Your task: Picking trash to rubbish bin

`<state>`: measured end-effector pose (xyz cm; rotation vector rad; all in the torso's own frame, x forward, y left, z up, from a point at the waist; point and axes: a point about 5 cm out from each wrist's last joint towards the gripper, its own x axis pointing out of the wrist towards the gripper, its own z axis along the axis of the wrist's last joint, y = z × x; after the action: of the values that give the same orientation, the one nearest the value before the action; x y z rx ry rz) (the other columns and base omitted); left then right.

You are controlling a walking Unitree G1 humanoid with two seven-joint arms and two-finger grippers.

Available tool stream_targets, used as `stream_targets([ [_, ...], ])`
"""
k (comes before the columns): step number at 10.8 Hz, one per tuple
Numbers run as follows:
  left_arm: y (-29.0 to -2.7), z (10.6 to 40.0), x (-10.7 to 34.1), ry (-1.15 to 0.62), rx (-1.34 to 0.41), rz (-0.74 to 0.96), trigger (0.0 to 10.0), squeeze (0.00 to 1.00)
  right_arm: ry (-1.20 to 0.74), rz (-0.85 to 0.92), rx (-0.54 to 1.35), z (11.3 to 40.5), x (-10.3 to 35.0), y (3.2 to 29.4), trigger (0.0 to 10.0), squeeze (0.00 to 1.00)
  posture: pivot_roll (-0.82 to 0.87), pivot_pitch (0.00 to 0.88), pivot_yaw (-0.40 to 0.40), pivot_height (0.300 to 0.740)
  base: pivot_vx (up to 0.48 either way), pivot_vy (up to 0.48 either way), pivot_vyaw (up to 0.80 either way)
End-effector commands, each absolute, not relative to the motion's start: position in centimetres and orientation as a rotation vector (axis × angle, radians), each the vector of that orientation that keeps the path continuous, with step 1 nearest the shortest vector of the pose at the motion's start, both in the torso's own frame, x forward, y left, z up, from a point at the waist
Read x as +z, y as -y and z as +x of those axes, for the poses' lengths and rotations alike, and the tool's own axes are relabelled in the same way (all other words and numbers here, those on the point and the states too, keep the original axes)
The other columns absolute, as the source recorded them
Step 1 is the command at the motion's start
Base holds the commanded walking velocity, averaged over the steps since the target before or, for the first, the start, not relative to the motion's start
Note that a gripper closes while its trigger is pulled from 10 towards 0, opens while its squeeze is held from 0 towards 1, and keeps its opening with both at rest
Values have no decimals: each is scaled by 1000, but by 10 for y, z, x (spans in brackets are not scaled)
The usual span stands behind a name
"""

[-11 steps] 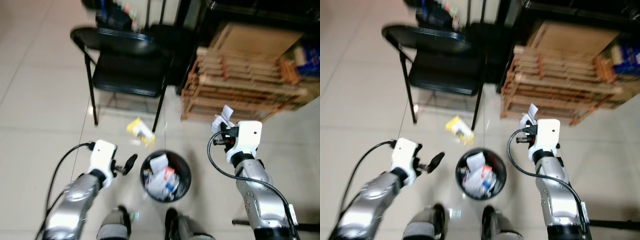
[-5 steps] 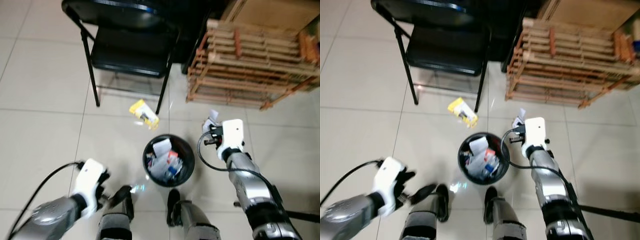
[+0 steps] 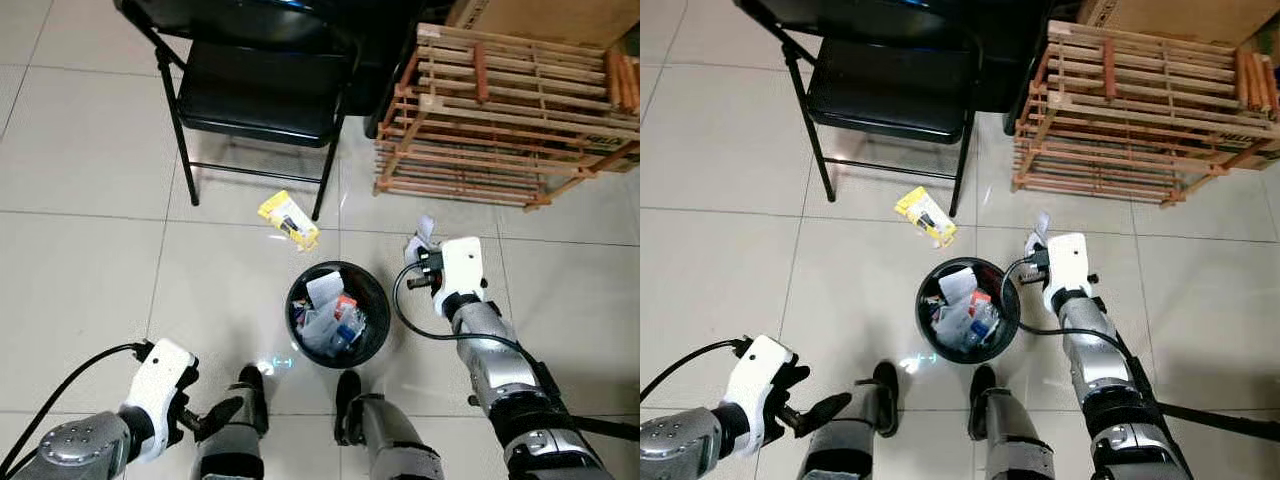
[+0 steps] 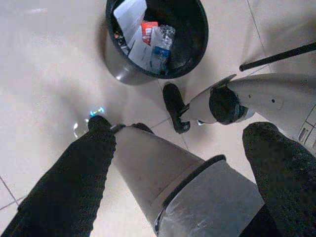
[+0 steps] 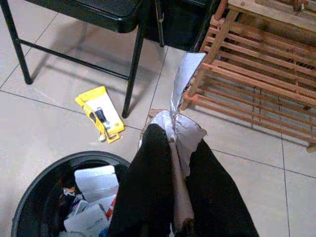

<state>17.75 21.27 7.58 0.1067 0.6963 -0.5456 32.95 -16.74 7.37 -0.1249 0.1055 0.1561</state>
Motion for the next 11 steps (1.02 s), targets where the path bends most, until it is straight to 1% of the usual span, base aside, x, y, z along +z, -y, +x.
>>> stream_targets([
  [1, -212, 168, 65, -749, -563, 94, 10000, 0, -143, -137, 147, 324, 62, 172, 10000, 0, 495, 439, -102, 740, 0, 0, 0],
  [4, -213, 173, 60, -730, -560, 110, 10000, 0, -156, -141, 173, 330, 60, 160, 10000, 0, 508, 439, -101, 740, 0, 0, 0],
  [7, -212, 181, 52, -691, -577, 141, 10000, 0, -190, -146, 267, 340, 62, 133, 10000, 0, 515, 437, -106, 740, 0, 0, 0],
  [11, -207, 183, 48, -671, -596, 148, 10000, 0, -256, -152, 323, 342, 56, 115, 10000, 0, 522, 443, -113, 740, 0, 0, 0],
])
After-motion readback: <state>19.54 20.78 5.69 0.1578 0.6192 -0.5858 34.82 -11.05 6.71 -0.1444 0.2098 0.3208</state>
